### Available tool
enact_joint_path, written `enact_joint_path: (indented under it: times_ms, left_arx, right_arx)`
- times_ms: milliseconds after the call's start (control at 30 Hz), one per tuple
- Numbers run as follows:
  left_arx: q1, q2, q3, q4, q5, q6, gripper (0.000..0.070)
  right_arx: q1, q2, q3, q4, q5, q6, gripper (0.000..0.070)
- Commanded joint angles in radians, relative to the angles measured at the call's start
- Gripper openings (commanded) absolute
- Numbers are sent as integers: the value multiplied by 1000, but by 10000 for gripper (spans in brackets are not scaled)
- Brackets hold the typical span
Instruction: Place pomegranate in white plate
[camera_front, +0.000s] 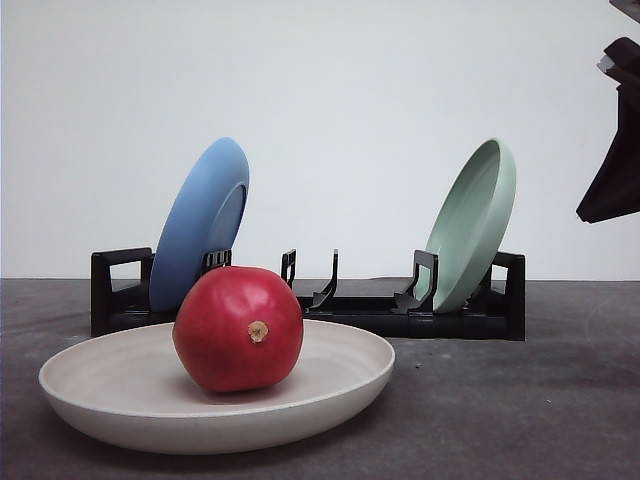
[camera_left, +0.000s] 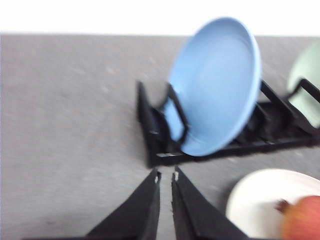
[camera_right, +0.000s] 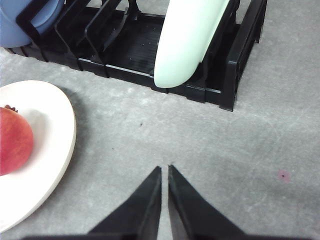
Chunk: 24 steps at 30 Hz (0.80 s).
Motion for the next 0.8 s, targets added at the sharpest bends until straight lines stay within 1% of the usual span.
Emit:
enact_joint_path:
  times_ms: [0, 100, 200, 467, 600, 767]
  left_arx:
    - [15, -30, -31, 16, -23, 18, 24]
    - [43, -104, -101, 44, -58, 17, 24]
    - [70, -192, -179, 78, -61, 17, 24]
    - [115, -385, -327, 97, -61, 14, 24]
    - [133, -439, -368, 106, -61, 17, 24]
    - [135, -441, -403, 127, -62, 18, 24]
  right_arx:
    - [4, 4, 1, 10, -2, -8, 16]
    - [4, 4, 1, 10, -2, -8, 16]
    - [4, 4, 1, 10, -2, -8, 16]
    - [4, 4, 1, 10, -2, -8, 16]
    - [4, 4, 1, 10, -2, -8, 16]
    - [4, 4, 1, 10, -2, -8, 16]
